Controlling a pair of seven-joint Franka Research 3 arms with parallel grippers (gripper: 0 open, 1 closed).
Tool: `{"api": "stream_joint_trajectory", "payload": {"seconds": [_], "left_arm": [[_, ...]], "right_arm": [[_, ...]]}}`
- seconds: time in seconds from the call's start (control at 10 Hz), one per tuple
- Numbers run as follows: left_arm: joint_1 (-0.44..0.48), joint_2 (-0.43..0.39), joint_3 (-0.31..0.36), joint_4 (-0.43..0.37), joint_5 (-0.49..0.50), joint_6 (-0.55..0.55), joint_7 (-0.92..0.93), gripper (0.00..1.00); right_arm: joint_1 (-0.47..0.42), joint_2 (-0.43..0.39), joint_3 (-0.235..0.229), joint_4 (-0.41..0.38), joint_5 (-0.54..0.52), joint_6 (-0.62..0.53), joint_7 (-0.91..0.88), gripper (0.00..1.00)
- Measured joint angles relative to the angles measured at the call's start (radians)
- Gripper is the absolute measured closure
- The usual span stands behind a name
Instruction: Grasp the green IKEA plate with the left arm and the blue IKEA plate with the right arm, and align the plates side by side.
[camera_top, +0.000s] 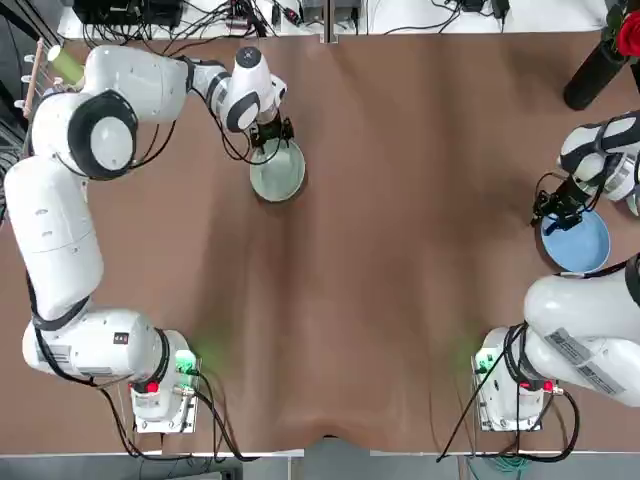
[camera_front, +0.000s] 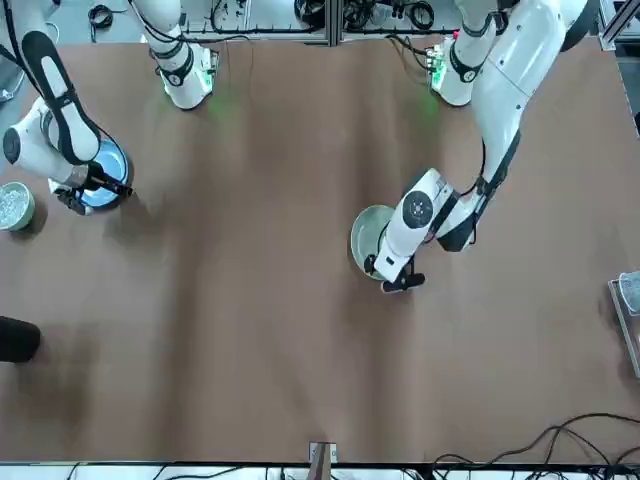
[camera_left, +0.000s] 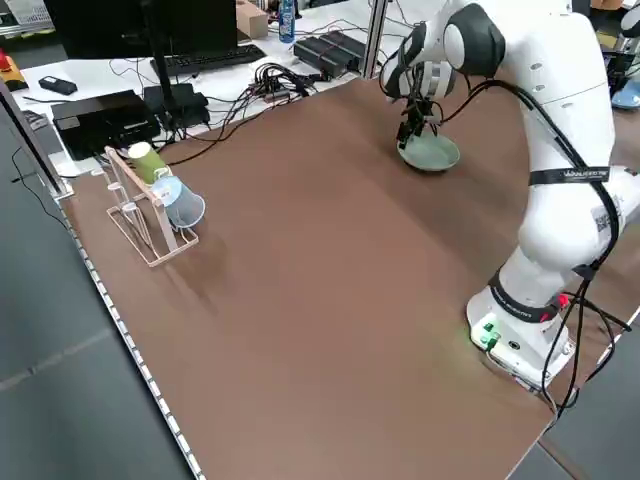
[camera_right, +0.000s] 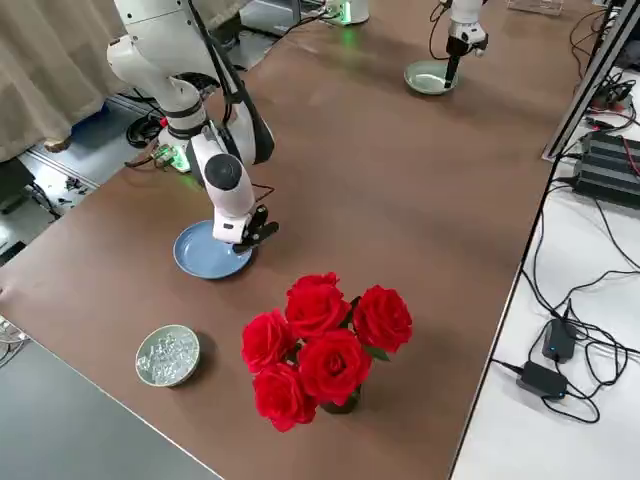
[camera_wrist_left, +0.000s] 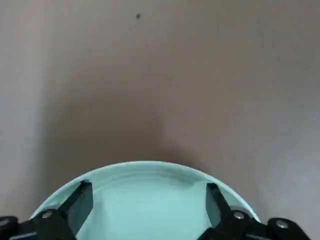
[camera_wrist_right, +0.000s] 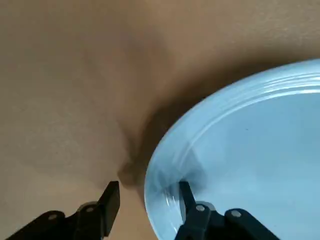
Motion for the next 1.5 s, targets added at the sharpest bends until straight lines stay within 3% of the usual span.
{"api": "stream_joint_trajectory", "payload": {"seconds": [0.3,1.1,1.5], "left_arm": [[-0.130,0.028,0.126,0.087,0.000,-0.001,0.000,0.00],[-0.159,0.057,0.141,0.149,0.000,-0.014,-0.001,0.00],[-0.223,0.070,0.139,0.219,-0.028,-0.088,-0.019,0.00]], "right_arm": [[0.000,0.000,0.010,0.000,0.017,-0.004,0.000,0.44],[0.004,0.002,0.123,-0.001,0.138,-0.031,0.000,0.44],[0.005,0.007,0.191,-0.001,0.195,-0.031,0.000,0.44]]}}
